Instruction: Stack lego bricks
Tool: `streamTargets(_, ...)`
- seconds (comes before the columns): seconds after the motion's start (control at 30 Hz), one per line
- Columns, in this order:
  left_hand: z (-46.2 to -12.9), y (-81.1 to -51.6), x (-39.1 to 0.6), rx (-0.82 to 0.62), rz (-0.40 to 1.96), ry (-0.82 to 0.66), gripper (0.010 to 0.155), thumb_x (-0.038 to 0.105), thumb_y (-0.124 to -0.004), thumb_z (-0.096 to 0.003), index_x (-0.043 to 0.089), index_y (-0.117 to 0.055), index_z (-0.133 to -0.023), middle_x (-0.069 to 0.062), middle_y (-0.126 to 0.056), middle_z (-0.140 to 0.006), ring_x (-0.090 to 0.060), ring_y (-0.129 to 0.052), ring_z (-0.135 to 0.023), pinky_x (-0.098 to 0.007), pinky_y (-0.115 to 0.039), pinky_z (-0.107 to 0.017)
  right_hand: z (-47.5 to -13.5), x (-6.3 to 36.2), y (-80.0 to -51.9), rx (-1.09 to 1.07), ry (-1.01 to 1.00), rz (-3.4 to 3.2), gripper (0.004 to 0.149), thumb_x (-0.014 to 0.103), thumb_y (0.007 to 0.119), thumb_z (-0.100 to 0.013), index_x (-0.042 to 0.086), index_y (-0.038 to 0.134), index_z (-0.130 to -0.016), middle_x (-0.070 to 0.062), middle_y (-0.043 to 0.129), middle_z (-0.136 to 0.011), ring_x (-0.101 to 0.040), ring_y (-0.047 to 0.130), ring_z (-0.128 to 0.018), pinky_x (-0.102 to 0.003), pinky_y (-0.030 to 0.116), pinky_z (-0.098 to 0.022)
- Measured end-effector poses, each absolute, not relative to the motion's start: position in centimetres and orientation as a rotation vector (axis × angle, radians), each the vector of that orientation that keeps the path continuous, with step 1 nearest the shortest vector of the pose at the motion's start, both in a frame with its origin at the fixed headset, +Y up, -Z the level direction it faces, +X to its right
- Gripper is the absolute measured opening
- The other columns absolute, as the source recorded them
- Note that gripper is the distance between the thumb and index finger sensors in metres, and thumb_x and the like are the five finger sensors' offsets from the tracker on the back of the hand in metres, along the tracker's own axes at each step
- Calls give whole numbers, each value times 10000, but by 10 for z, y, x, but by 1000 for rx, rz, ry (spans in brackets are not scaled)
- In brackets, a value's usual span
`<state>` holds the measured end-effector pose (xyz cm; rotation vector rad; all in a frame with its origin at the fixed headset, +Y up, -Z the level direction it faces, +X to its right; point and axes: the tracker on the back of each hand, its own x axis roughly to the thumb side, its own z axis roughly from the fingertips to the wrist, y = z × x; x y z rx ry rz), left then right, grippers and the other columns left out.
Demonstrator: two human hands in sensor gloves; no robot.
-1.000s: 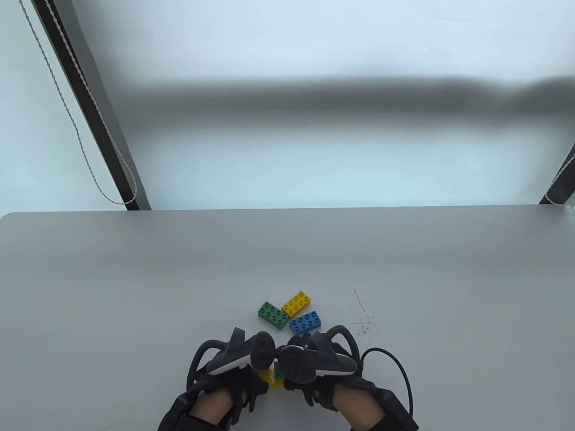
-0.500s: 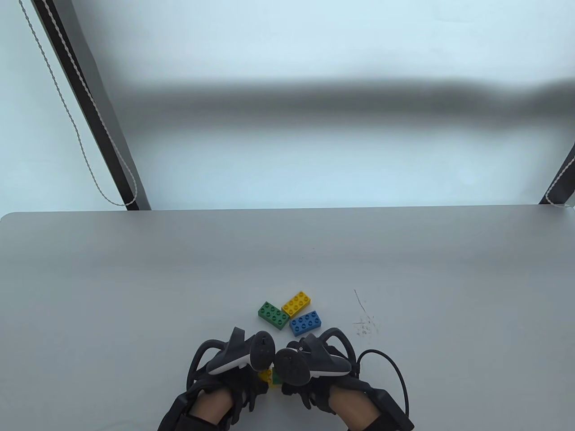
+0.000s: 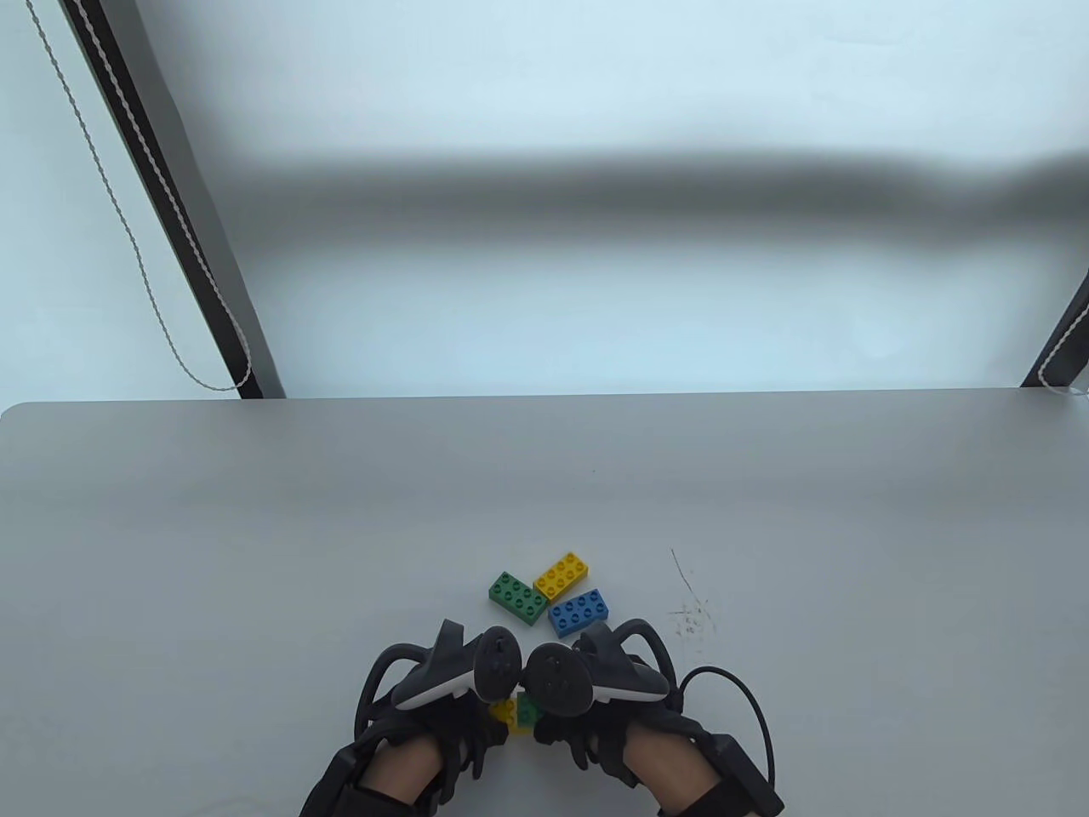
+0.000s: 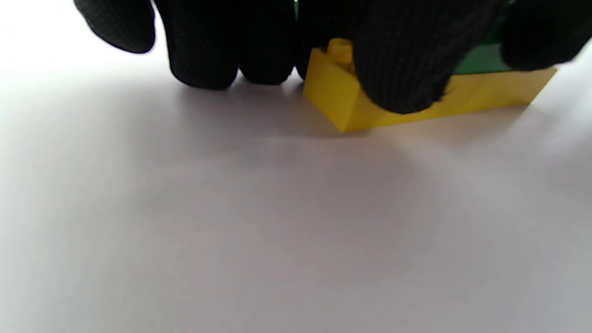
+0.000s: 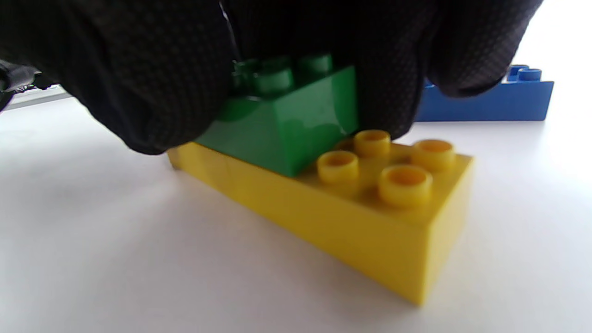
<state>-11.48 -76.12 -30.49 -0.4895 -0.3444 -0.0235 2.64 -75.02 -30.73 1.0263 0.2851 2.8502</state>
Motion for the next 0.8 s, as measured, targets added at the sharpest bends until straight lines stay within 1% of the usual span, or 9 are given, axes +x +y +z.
streamTargets(0.27, -306, -762, -115, -491, -21, -344, 620, 483, -863, -362, 302, -692, -930, -40, -706, -993, -308, -741, -894, -602, -607, -690, -312, 32, -753, 967, 350, 2781, 665, 422, 958, -260, 126, 783, -830, -115, 911, -752, -326, 989, -598, -566, 805, -524)
streamTargets(0.5, -306, -762, -116, -495, -13, -346, 620, 487, -865, -361, 304, -694, -929, -40, -705, -993, -307, -740, -893, -605, -604, -690, -316, 36, -757, 955, 398, 2724, 671, 420, 951, -271, 118, 769, -841, -130, 894, -769, -346, 972, -615, -583, 787, -528)
streamTargets(0.67, -307, -762, -117, -500, -8, -345, 622, 490, -868, -360, 304, -695, -928, -39, -704, -993, -307, -737, -892, -606, -602, -692, -319, 38, -760, 947, 453, 2692, 681, 454, 923, -293, 130, 745, -865, -134, 885, -803, -364, 967, -649, -599, 774, -537)
streamTargets(0.8, -307, -762, -117, -501, -7, -345, 623, 490, -870, -359, 305, -695, -928, -36, -703, -994, -306, -736, -893, -607, -601, -692, -325, 43, -756, 920, 458, 2648, 696, 492, 898, -302, 129, 741, -875, -140, 878, -828, -384, 963, -672, -611, 764, -543)
